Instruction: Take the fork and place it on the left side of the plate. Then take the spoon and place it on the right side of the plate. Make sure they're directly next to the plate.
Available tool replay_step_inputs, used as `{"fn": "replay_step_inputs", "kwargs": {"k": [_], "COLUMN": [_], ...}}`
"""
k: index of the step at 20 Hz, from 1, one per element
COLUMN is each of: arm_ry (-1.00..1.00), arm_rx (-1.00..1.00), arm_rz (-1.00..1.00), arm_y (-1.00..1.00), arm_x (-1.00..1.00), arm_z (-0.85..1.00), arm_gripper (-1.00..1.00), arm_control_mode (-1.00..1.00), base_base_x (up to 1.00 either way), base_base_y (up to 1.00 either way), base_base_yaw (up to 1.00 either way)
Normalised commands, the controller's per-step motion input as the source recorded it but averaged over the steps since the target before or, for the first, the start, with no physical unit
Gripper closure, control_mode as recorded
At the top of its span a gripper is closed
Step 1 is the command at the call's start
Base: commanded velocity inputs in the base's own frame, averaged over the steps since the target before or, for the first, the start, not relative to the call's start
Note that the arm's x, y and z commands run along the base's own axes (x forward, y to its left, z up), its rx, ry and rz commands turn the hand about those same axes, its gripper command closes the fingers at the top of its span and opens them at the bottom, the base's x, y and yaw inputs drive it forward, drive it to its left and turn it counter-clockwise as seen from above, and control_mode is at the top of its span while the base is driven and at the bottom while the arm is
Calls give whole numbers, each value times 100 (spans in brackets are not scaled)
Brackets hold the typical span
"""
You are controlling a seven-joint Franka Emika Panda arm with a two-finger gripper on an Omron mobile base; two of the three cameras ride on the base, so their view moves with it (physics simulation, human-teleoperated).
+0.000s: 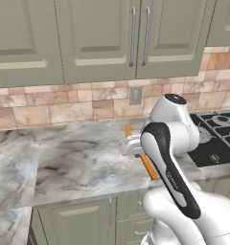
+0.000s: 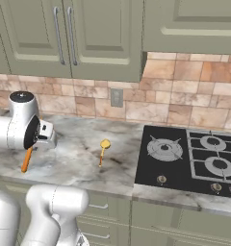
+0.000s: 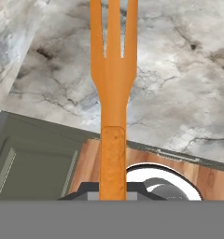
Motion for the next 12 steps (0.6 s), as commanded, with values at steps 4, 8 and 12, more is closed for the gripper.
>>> {"fn": "replay_step_inputs", "kwargs": {"k": [4, 8, 12], "arm_ry": [0, 0, 0], "arm_rx": [0, 0, 0], "arm_rz": [0, 0, 0], "arm_y": [0, 0, 0], "arm_x": [0, 0, 0], "arm_z": [0, 0, 0], "arm_gripper": [100, 100, 100], "arm_control_mode": [100, 100, 100], "base_base_x": [0, -33, -75], "base_base_y": [0, -9, -11], "base_base_yaw": [0, -3, -13]}}
